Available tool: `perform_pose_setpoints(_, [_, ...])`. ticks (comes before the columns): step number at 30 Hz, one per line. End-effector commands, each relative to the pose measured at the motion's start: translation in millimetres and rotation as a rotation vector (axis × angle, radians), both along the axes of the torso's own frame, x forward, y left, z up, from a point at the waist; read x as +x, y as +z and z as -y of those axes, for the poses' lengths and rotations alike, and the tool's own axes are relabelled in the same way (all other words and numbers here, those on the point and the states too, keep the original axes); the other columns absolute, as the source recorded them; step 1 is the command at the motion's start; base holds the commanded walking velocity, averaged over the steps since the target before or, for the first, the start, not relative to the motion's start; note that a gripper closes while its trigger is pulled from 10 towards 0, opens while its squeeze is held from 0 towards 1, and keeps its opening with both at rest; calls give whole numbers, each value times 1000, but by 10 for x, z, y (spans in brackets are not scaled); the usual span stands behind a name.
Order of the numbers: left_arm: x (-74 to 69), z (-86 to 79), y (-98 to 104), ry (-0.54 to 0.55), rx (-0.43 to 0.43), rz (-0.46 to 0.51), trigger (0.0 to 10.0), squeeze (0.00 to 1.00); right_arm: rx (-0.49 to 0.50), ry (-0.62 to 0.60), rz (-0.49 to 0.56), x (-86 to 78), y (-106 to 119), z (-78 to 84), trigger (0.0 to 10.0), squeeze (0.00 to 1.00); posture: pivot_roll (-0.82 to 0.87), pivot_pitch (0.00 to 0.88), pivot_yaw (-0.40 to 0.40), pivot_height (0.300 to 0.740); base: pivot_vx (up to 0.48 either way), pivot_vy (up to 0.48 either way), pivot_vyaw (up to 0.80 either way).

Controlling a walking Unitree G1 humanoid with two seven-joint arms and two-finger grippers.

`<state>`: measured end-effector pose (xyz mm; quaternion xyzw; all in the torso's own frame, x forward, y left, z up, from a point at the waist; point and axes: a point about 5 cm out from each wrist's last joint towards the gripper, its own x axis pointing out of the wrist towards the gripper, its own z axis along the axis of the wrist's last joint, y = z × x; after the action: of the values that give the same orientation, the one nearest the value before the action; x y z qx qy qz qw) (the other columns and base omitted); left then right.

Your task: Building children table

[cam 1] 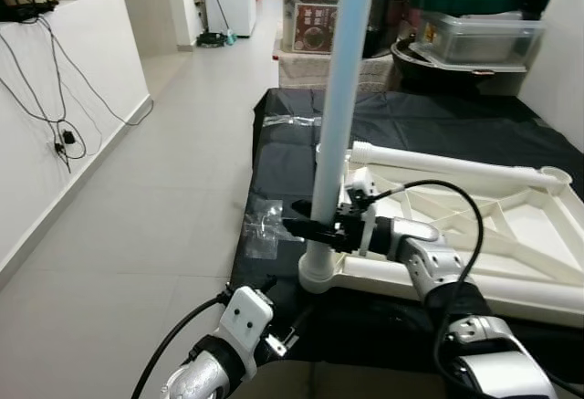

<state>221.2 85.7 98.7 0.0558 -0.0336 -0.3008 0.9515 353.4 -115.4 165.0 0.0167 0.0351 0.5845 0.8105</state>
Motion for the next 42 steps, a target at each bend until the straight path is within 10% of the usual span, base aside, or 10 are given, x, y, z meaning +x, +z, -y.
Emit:
perform_pose_setpoints(1, [-14, -4, -48, 1, 10, -21, 10000, 0, -12, 48, -29, -20, -35, -50, 0, 0, 100, 0, -54, 740, 0, 0, 0])
perform_pose_setpoints(11, [-23, -15, -46, 0, 9, -25, 10000, 0, -170, -1347, 20, 271, -227, 496, 0, 0, 86, 0, -43, 740, 0, 0, 0])
perform_pose_setpoints(17, [-22, -10, -47, -3, 10, -26, 10000, 0, -118, -1607, -29, 78, -302, 510, 0, 0, 91, 0, -47, 740, 0, 0, 0])
perform_pose_setpoints(21, [-24, -12, -46, 2, 9, -26, 10000, 0, -65, -1573, -51, 43, -342, 271, 0, 0, 91, 0, -48, 740, 0, 0, 0])
perform_pose_setpoints(22, [-25, -11, -45, 4, 9, -26, 10000, 0, -20, -1521, -51, 69, -332, 127, 10000, 0, 94, 0, -50, 740, 0, 0, 0])
perform_pose_setpoints(24, [-25, -11, -44, 4, 9, -26, 10000, 0, -1, -1507, -35, 80, -313, 79, 10000, 0, 94, 0, -50, 740, 0, 0, 0])
perform_pose_setpoints(25, [-25, -11, -43, 4, 8, -26, 10000, 0, 44, -1433, -15, 97, -282, -2, 10000, 1000, 93, 0, -51, 740, 0, 0, 0])
perform_pose_setpoints(30, [-24, -12, -43, 4, 8, -27, 10000, 0, 79, -1373, 90, 104, -165, -38, 10000, 945, 91, 0, -48, 740, 0, 0, 0])
perform_pose_setpoints(31, [-24, -12, -44, 3, 8, -28, 10000, 0, 79, -1340, 125, 130, -130, 8, 10000, 0, 89, 0, -47, 740, 0, 0, 0])
perform_pose_setpoints(42, [-10, -9, -45, 0, 9, -27, 10000, 0, 38, -479, 30, 128, -43, 42, 10000, 0, 88, 0, -46, 740, 0, 0, 0])
